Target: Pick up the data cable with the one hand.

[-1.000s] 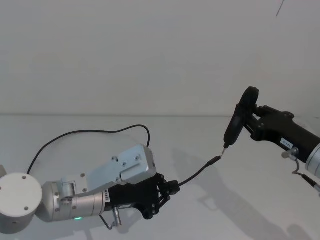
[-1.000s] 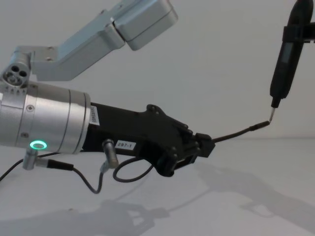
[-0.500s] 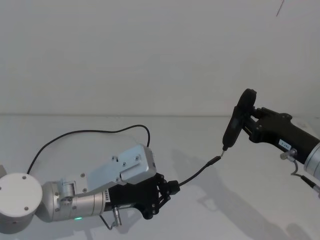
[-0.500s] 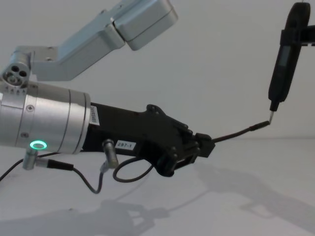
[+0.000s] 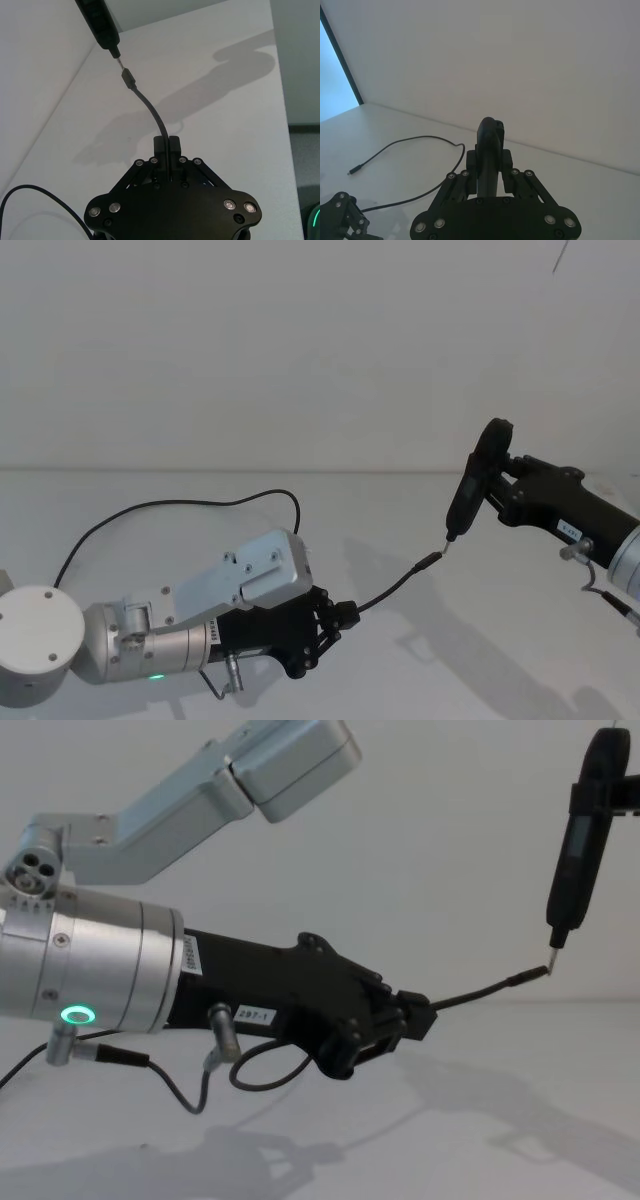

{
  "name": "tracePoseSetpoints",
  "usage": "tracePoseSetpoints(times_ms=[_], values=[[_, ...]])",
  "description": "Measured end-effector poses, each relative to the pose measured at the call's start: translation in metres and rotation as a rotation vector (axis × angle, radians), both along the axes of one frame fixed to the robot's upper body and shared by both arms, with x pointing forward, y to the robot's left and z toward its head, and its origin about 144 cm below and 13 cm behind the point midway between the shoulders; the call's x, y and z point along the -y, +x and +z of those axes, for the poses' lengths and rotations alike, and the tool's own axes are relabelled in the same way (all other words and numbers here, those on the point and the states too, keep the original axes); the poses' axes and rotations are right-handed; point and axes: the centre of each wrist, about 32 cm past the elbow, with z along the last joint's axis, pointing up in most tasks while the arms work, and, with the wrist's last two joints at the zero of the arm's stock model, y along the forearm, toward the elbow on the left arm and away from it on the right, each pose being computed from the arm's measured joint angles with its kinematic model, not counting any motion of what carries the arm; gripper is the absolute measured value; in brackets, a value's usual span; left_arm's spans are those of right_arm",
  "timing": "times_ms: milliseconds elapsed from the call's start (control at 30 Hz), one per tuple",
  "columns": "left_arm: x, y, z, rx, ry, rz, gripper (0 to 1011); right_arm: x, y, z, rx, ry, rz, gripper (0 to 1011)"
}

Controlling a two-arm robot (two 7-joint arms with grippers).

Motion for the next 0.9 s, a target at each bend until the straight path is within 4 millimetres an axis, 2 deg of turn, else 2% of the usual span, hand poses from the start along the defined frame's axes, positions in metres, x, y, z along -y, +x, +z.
tracePoseSetpoints(times_ms=[900], values=[[0.0000, 0.0000, 0.0000, 0.000, 0.000, 0.000, 54, -0.0001, -0.0001, -0.0002, 0.007, -0.004, -0.005, 279]])
